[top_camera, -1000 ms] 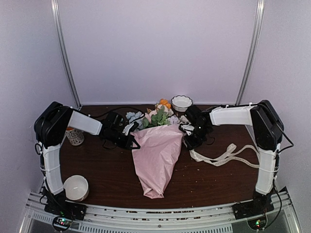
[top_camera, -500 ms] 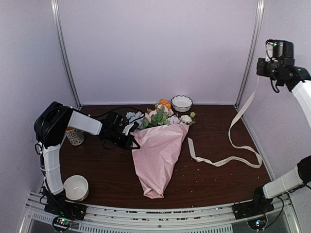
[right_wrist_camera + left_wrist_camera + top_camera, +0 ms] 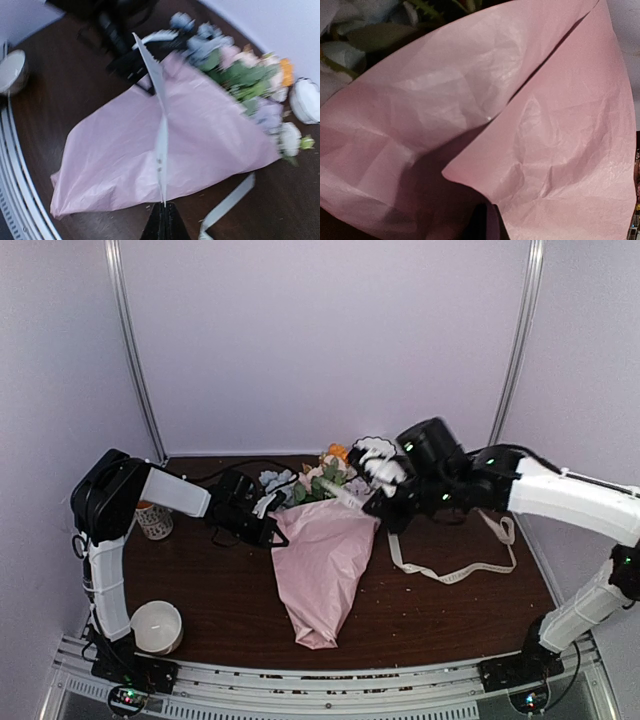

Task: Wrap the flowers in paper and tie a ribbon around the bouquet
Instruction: Place the ribbon at the center of the board.

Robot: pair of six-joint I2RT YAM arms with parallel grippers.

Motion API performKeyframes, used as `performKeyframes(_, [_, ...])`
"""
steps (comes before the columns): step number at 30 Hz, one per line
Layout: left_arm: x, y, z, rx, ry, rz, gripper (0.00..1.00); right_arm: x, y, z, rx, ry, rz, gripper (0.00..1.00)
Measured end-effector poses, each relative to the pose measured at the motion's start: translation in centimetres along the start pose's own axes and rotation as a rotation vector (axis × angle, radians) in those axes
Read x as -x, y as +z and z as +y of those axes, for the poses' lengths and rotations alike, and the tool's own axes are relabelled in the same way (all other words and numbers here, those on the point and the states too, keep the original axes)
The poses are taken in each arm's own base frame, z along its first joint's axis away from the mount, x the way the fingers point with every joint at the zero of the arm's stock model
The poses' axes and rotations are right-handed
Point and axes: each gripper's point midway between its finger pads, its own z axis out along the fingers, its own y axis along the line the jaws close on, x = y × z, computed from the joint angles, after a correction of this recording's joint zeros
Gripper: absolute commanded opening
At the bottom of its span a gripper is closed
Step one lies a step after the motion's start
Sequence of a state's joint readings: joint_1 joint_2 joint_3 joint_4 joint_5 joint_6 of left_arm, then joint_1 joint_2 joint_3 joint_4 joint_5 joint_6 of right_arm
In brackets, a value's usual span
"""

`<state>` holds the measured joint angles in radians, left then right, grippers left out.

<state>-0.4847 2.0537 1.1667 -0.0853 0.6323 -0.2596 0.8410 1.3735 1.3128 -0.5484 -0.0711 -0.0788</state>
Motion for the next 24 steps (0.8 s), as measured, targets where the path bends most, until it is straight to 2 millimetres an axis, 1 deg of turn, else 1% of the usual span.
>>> performKeyframes(1, [0.0, 0.0, 0.0, 0.0, 0.0, 0.0, 0.0, -2.8, 2.4, 3.5, 0.075, -0.044, 0.097, 0.0])
performKeyframes(2, [0.0, 0.0, 0.0, 0.0, 0.0, 0.001, 0.0, -5.5, 4.0, 7.0, 0.146, -0.087, 0.183, 0.07])
performKeyframes(4, [0.0, 0.0, 0.0, 0.0, 0.0, 0.001, 0.0, -8.8, 5.3, 12.3, 0.248, -0.156, 0.283, 0.31])
performKeyframes(6, [0.0, 0.0, 0.0, 0.0, 0.0, 0.001, 0.0, -11.1, 5.8, 16.6, 0.317, -0.222, 0.348, 0.44])
performKeyframes(8, [0.0, 0.0, 0.0, 0.001, 0.0, 0.001, 0.0, -12.1, 6.1, 19.6, 0.347, -0.286, 0.387, 0.57])
performKeyframes(9, [0.0, 0.0, 0.0, 0.001, -0.001, 0.001, 0.0, -12.1, 6.4, 20.4, 0.345, -0.301, 0.392, 0.63])
performKeyframes(10, [0.0, 0.0, 0.0, 0.0, -0.001, 0.001, 0.0, -11.9, 6.6, 20.6, 0.333, -0.299, 0.39, 0.66])
performKeyframes(11, [0.0, 0.0, 0.0, 0.001, -0.001, 0.001, 0.0, -11.7, 6.8, 20.5, 0.312, -0.301, 0.382, 0.71])
performKeyframes(12, [0.0, 0.0, 0.0, 0.001, -0.001, 0.001, 0.0, -11.3, 6.8, 19.8, 0.277, -0.298, 0.371, 0.75])
performKeyframes(13, [0.0, 0.0, 0.0, 0.001, -0.001, 0.001, 0.0, -10.7, 6.9, 18.9, 0.235, -0.282, 0.353, 0.77])
performKeyframes(16, [0.0, 0.0, 0.0, 0.001, -0.001, 0.001, 0.0, -8.9, 6.7, 15.3, 0.093, -0.218, 0.279, 0.81])
performKeyframes(17, [0.0, 0.0, 0.0, 0.001, -0.001, 0.001, 0.0, -8.2, 6.4, 13.9, 0.046, -0.186, 0.249, 0.95])
performKeyframes(18, [0.0, 0.0, 0.0, 0.001, -0.001, 0.001, 0.0, -7.6, 6.0, 12.3, -0.003, -0.155, 0.219, 0.99])
performKeyframes(20, [0.0, 0.0, 0.0, 0.001, -0.001, 0.001, 0.0, -5.7, 5.0, 8.8, -0.126, -0.083, 0.135, 1.0])
performKeyframes(22, [0.0, 0.0, 0.0, 0.001, -0.001, 0.002, 0.0, -3.4, 3.5, 6.1, -0.226, -0.034, 0.031, 1.0])
performKeyframes(24, [0.0, 0.0, 0.0, 0.001, -0.001, 0.002, 0.0, -1.1, 1.6, 4.4, -0.287, 0.033, -0.086, 1.0])
